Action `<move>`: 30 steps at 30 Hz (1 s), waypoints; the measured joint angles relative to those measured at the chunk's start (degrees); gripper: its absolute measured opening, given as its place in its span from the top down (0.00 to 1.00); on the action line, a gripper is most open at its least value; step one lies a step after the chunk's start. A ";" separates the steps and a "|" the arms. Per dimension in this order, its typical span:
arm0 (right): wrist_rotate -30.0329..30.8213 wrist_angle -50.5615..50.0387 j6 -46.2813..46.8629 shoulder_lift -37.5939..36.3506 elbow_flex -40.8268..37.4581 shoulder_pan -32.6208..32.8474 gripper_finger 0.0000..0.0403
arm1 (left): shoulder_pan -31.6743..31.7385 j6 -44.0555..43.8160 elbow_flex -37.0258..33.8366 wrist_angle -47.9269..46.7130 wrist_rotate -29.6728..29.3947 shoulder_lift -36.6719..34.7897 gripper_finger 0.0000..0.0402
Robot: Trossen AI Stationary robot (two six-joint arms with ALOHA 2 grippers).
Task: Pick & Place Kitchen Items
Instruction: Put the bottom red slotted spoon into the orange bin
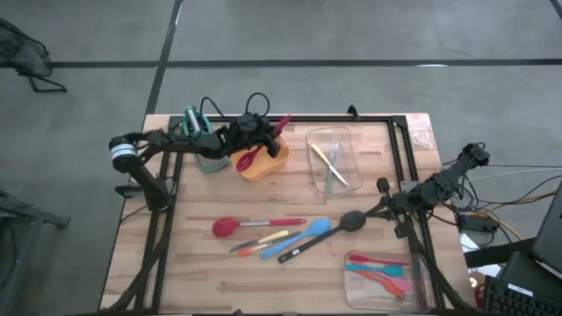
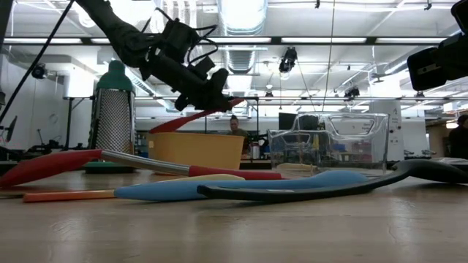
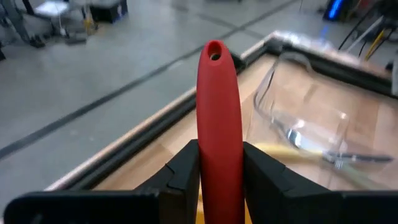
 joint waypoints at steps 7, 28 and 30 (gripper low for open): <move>-0.01 0.00 0.00 0.01 0.00 0.00 0.98 | -0.02 -2.07 -0.99 10.44 0.09 -0.33 0.75; -0.01 0.02 0.00 0.02 -0.02 0.00 0.98 | -0.02 -1.24 -2.43 9.71 -0.28 8.25 0.75; 0.00 0.02 0.00 0.02 -0.02 0.02 0.98 | -0.02 -1.25 -2.43 9.68 -0.28 8.79 0.75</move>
